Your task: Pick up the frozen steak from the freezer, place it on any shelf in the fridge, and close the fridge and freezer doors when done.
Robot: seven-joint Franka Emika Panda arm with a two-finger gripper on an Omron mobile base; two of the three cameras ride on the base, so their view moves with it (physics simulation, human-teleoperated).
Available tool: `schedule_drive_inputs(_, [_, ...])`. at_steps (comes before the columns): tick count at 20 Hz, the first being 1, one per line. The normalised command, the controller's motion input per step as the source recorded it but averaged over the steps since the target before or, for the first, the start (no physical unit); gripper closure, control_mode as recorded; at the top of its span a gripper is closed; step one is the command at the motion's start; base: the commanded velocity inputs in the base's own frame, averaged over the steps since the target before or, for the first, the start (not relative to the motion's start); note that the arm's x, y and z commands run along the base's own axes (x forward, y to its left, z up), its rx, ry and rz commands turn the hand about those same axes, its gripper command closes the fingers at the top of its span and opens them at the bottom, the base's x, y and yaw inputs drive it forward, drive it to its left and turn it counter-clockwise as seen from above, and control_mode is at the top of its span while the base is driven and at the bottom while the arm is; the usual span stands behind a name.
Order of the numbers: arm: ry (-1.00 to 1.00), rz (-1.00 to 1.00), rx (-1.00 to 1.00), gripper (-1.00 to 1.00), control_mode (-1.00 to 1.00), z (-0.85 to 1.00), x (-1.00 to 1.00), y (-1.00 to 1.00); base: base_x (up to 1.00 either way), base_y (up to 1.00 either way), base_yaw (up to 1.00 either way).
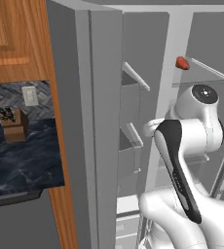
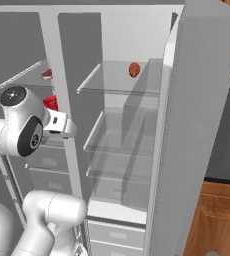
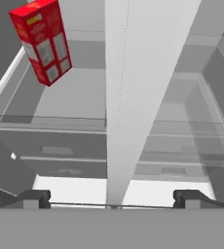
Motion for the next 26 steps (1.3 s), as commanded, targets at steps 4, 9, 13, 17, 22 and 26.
schedule_drive_inputs(4, [0.00,0.00,0.00,-1.00,1.00,0.00,0.00,0.00,0.11,0.17,0.00])
schedule_drive_inputs(9, [0.00,0.00,0.00,-1.00,1.00,0.00,0.00,0.00,0.00,0.25,0.00])
schedule_drive_inputs(13, [0.00,0.00,0.00,-1.00,-1.00,0.75,0.06,0.36,0.00,0.00,0.00])
schedule_drive_inputs(17, [0.00,0.00,0.00,-1.00,-1.00,0.95,0.04,0.42,0.00,0.00,0.00])
schedule_drive_inputs(22, [0.00,0.00,0.01,-1.00,-1.00,0.99,0.09,0.41,0.00,0.00,0.00])
schedule_drive_inputs(26, [0.00,0.00,0.00,-1.00,-1.00,0.59,0.38,0.35,0.00,0.00,0.00])
